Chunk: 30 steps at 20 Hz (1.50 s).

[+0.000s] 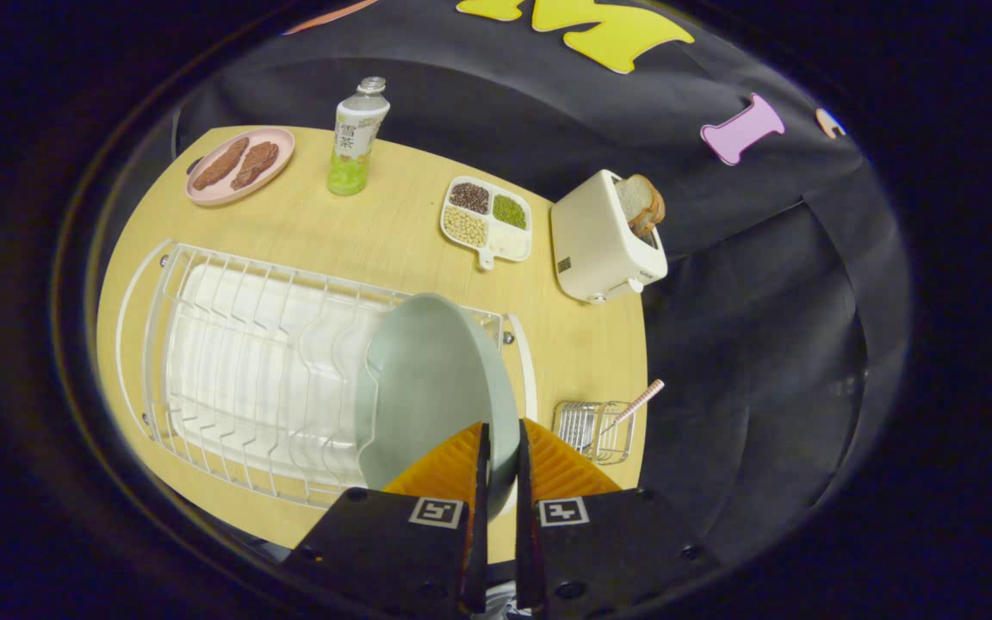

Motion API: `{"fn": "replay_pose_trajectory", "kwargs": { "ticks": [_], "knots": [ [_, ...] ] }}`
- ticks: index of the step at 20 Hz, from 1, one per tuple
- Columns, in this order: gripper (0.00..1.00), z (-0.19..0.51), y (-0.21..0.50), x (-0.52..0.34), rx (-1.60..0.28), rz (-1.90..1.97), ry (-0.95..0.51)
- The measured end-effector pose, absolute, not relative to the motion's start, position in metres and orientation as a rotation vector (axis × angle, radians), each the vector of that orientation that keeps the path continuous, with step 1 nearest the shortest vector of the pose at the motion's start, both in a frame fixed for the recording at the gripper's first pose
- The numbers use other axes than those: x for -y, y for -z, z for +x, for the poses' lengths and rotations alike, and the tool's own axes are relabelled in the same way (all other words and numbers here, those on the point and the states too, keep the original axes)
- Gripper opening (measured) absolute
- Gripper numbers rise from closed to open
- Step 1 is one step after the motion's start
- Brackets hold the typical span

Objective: Take the plate from the dish rack, then take the spoon from the basket and place it into the plate.

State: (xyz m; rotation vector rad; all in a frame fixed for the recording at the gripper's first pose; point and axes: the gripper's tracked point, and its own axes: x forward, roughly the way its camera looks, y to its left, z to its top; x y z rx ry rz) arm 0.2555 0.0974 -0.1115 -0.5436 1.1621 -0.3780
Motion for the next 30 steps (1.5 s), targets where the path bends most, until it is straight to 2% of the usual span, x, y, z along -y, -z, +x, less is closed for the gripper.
{"fn": "replay_pose_trajectory", "kwargs": {
  "ticks": [10, 14, 18, 20, 25, 30],
  "knots": [
    [0.18, 0.247, 0.096, -0.116, -1.064, -0.634, 0.533],
    [0.18, 0.241, 0.073, -0.116, -0.959, -0.722, 0.662],
    [0.18, 0.237, 0.057, -0.124, -0.867, -0.759, 0.658],
    [0.18, 0.233, 0.053, -0.127, -0.835, -0.730, 0.592],
    [0.18, 0.189, 0.066, -0.142, -0.838, -0.413, 0.253],
    [0.18, 0.122, 0.086, -0.127, -0.825, -0.169, -0.014]
  ]
}}
